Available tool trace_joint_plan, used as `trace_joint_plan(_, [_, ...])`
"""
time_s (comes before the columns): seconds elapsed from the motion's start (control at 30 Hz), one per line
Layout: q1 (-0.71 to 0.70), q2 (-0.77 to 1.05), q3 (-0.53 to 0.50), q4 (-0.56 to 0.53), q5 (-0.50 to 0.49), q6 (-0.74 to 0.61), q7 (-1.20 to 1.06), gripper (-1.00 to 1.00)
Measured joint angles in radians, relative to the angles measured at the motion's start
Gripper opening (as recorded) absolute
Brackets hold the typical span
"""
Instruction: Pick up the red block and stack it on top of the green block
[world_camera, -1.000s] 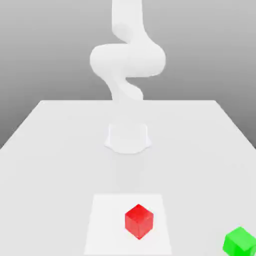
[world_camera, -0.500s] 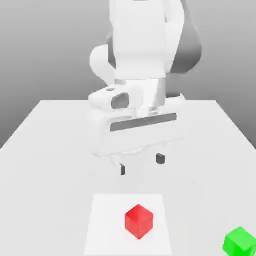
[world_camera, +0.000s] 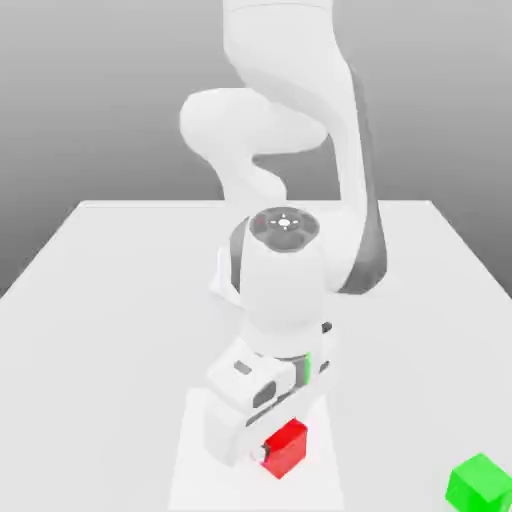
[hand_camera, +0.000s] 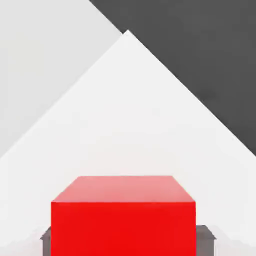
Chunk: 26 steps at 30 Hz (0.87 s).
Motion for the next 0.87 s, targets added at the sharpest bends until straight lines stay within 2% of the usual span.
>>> trace_joint_plan(0.07, [-0.003, 0.001, 0.003, 0.000, -0.001, 0.002, 0.000, -1.00])
trace_joint_plan(0.27, [0.015, -0.178, -0.015, -0.018, -0.046, -0.159, 0.038, -1.00])
trace_joint_plan(0.6, [0.218, -0.048, 0.136, 0.325, -0.105, -0.373, 0.209, -1.00])
trace_joint_plan(0.73, [0.260, 0.067, 0.145, 0.383, -0.129, -0.316, 0.246, -1.00])
trace_joint_plan(0.77, [0.265, 0.101, 0.140, 0.386, -0.135, -0.286, 0.251, 1.00])
trace_joint_plan(0.87, [0.265, 0.101, 0.140, 0.386, -0.135, -0.286, 0.251, 1.00])
